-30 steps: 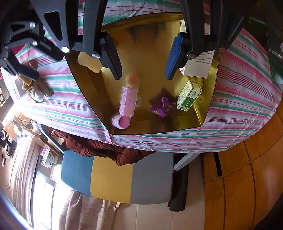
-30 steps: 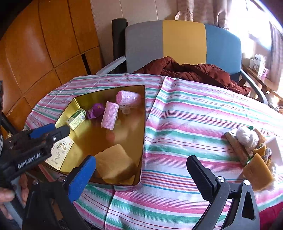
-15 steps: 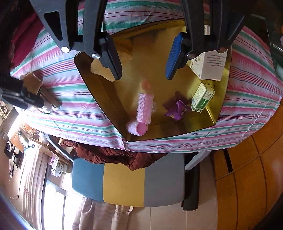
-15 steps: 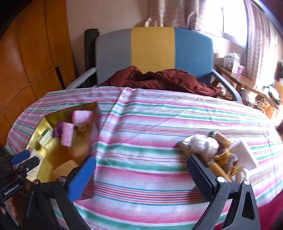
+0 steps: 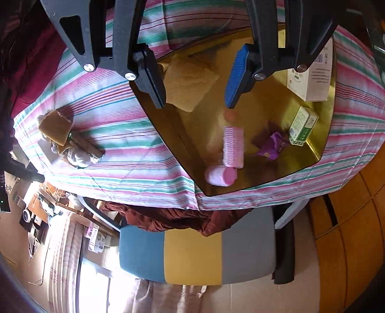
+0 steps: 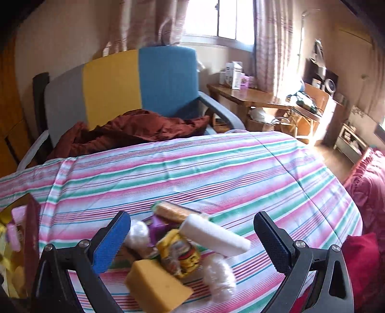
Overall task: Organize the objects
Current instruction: 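Grasp a white foam bar with the right gripper while the left gripper grasps a yellow sponge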
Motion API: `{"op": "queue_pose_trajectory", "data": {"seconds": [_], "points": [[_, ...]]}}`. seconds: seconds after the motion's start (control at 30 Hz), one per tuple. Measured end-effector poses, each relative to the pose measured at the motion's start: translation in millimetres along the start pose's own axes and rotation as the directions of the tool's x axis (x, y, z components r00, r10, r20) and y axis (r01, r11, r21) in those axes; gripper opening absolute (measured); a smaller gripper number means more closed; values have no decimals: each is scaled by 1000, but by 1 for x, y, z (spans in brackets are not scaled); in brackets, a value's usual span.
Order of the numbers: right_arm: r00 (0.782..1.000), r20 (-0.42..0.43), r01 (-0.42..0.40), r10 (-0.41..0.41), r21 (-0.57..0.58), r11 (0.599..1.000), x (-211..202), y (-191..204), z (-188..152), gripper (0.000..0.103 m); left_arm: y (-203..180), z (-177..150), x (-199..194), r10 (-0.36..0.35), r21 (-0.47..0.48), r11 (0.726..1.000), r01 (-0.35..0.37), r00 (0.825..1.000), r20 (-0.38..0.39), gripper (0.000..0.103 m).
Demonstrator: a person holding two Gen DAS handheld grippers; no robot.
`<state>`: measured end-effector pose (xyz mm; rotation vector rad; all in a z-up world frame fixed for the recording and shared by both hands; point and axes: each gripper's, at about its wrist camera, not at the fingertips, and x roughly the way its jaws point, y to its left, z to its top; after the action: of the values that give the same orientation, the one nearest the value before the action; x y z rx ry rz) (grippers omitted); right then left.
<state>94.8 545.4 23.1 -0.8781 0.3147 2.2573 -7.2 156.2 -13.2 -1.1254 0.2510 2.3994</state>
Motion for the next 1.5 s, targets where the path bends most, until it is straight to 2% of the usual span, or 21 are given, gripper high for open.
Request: {"op": "queue_pose_trajectory", "data": {"seconds": [0.07,0.17,0.27,0.33,0.43,0.7,0.8,0.9,0.93,1.07,1.17,1.2,1.23,1.3,1.43,1.5], "points": [[999,-23,27,-25,92,995,12,-25,-3,103,-8,2,3,-6,20,1000,6,1000,-8,51],[994,-101,1,29,285,958,32,-58,-13,103,-23,5,7,-21,51,998,22,1000,-19,51],[994,-97,-14,55,382,924,34,-74,-17,103,-39,7,13,-47,77,996,50,998,-35,51],[990,-114,-27,80,406,913,37,-77,-19,103,-54,9,17,-67,101,992,72,997,-47,51],[989,-113,-39,91,396,918,37,-73,-19,103,-75,12,25,-105,137,984,114,992,-69,51],[986,-118,-53,115,431,901,40,-78,-23,103,-128,17,43,-198,209,952,223,971,-134,51],[986,-117,-59,123,443,895,41,-79,-22,103,-146,21,51,-280,194,930,314,943,-180,51],[986,-107,-69,130,449,891,40,-80,-23,103,-162,27,67,-369,124,905,407,896,-248,53],[986,-103,-72,132,452,889,39,-81,-22,103,-167,29,73,-398,96,895,435,877,-268,57],[986,-83,-89,145,474,876,38,-86,-22,103,-190,35,101,-509,-51,849,526,786,-350,61],[984,-73,-104,160,490,865,38,-88,-22,103,-207,37,118,-578,-167,811,560,728,-368,69],[984,-70,-108,164,495,862,37,-89,-22,103,-212,38,123,-601,-202,796,570,711,-364,75],[983,-68,-112,168,500,859,37,-90,-22,103,-217,39,126,-615,-229,787,573,703,-357,81],[982,-64,-120,176,508,853,38,-91,-22,103,-228,42,132,-626,-261,780,569,697,-350,83],[981,-59,-128,187,525,841,39,-94,-22,103,-244,46,149,-591,-293,806,514,725,-355,83],[980,-59,-130,190,532,837,40,-95,-23,103,-249,45,161,-575,-311,817,485,728,-373,83]]}}
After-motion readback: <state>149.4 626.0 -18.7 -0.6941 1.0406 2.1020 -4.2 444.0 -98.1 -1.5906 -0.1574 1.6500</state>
